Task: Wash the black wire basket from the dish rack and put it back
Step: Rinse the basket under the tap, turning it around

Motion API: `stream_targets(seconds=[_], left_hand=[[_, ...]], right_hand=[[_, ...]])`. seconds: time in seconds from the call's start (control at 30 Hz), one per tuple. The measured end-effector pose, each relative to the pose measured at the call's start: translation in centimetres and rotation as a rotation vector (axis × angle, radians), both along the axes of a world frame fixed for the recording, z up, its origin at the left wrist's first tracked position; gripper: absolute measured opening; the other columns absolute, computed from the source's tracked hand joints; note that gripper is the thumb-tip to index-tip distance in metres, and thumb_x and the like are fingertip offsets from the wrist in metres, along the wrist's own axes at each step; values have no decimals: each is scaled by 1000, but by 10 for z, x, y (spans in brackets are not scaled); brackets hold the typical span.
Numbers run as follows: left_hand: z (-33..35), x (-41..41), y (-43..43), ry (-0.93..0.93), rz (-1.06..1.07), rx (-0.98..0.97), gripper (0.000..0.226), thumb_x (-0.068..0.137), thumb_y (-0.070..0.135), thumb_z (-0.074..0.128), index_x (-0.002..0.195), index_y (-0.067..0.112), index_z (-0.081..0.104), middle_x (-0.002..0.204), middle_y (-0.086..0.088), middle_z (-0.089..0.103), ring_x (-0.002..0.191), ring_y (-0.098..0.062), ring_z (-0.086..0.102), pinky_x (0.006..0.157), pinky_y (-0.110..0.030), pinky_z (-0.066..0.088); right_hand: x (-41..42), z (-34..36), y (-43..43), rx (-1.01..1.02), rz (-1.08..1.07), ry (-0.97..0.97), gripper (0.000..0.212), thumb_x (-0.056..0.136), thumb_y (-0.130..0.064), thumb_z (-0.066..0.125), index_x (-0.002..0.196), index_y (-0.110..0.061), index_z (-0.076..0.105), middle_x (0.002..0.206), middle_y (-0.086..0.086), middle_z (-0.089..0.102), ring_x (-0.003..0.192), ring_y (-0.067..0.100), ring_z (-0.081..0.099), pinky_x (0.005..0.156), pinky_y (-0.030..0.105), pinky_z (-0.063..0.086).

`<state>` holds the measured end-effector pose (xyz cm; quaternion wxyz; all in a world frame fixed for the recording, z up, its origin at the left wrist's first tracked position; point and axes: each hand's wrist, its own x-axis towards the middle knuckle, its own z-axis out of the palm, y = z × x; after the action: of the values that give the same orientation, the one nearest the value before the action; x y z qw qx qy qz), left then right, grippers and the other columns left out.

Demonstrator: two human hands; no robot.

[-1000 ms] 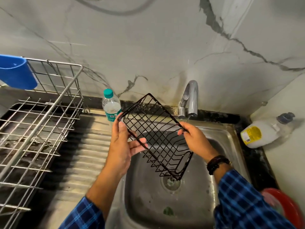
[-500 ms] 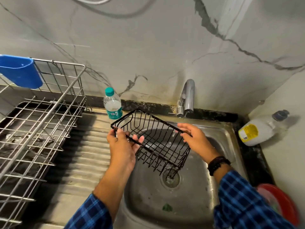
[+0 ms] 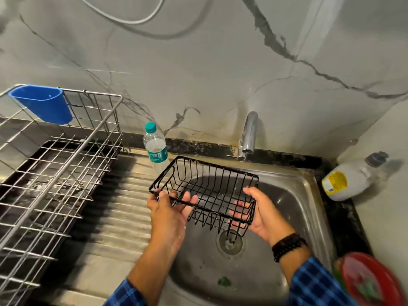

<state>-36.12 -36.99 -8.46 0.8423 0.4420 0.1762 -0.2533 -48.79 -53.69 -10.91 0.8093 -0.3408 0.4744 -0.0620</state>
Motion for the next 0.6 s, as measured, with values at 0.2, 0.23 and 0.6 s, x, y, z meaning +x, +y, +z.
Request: stream_targets(seconds=[0.2,0.23,0.6], left_hand=[[-12,4,39,294,-300,67,29,107,25,44,135,23,44,133,-33,53,101,-43,70,55,-49,62],[-15,5,47,312,-362,143,37,106,27,46,142,17,39,133,-35,53,94,-44,72,53,-47,62],[36,13,-47,-1533,-894,1236,51,101,35,52,150,27,42,156,-1,41,144,-20,36,119,-35,27]], right_hand=[[-5,20,-8,-239,76,41,5,99,-25,51,99,-30,51,130,20,52,108,36,60,89,58,54],[-7,20,-11,-275,100,58,5,98,-26,51,100,-30,52,129,18,51,109,36,59,89,58,54],[-8,24,-21,-314,201,73,24,88,-28,60,111,-27,58,118,11,56,109,37,60,88,54,56]])
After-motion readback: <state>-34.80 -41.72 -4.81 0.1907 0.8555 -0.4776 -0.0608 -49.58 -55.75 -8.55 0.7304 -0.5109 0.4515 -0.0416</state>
